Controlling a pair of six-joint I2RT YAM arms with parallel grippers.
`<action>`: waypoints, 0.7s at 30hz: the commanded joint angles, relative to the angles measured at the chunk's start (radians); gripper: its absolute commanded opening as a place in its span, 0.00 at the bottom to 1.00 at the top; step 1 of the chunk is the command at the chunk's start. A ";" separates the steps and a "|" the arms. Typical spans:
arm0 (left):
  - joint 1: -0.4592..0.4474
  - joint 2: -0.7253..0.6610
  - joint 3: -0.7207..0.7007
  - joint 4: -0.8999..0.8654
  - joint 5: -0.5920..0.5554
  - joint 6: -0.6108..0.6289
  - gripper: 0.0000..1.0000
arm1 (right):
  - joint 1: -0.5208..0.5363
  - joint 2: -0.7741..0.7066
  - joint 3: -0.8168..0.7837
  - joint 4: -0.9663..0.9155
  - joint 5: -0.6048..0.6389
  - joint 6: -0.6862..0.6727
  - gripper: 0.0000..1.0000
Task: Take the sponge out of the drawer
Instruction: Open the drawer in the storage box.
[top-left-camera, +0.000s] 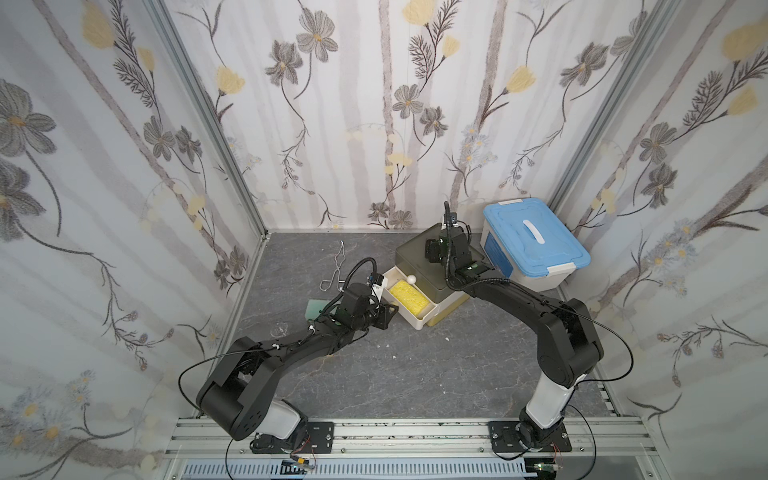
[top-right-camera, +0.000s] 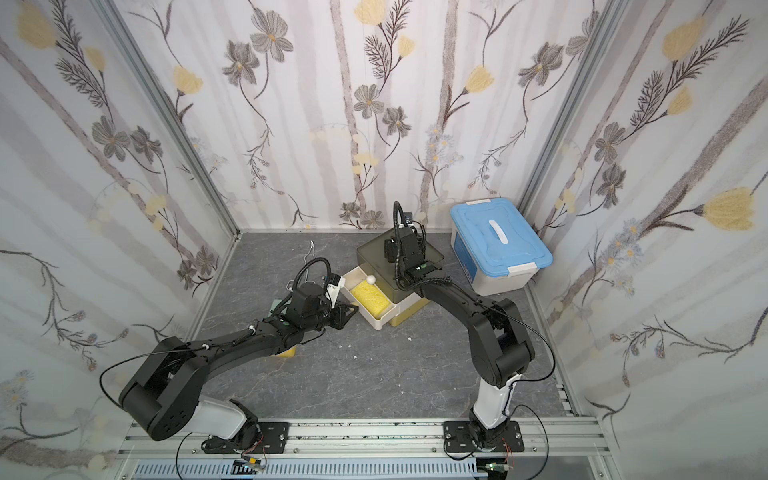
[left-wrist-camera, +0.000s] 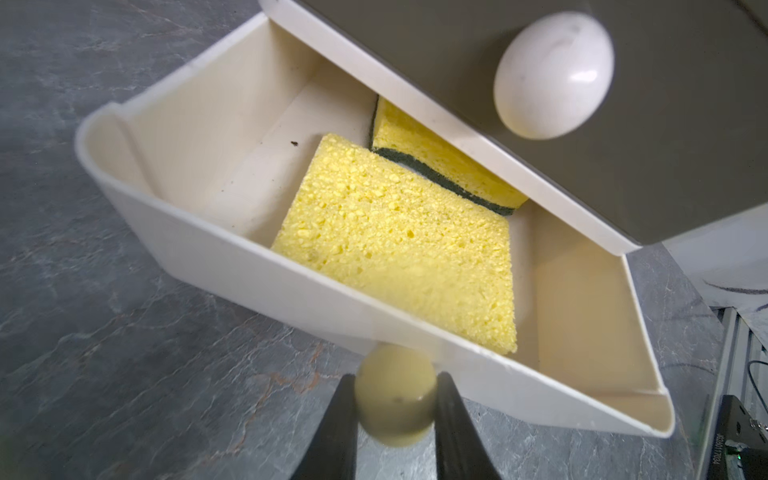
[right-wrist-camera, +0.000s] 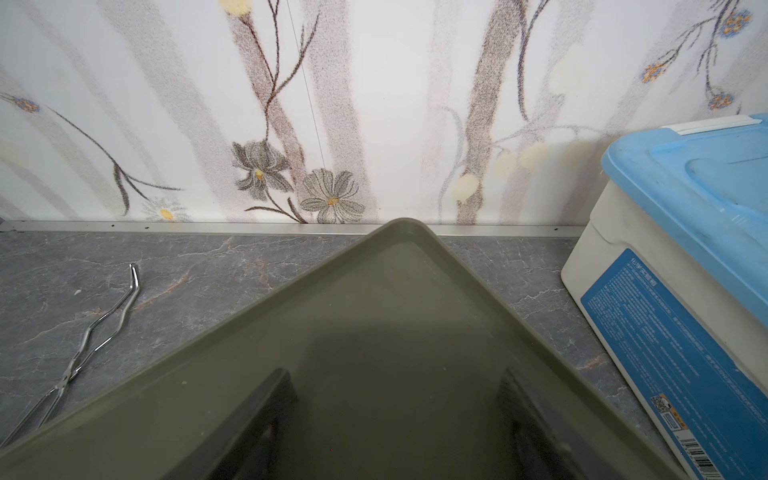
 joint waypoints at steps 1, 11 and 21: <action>-0.010 -0.073 -0.037 -0.010 -0.048 -0.016 0.17 | 0.002 0.036 -0.023 -0.314 -0.102 0.063 0.79; -0.017 -0.303 -0.135 -0.161 -0.122 -0.039 0.20 | 0.004 0.039 -0.020 -0.303 -0.113 0.059 0.79; -0.024 -0.298 -0.166 -0.220 -0.149 -0.083 0.20 | 0.004 0.053 -0.015 -0.300 -0.115 0.057 0.79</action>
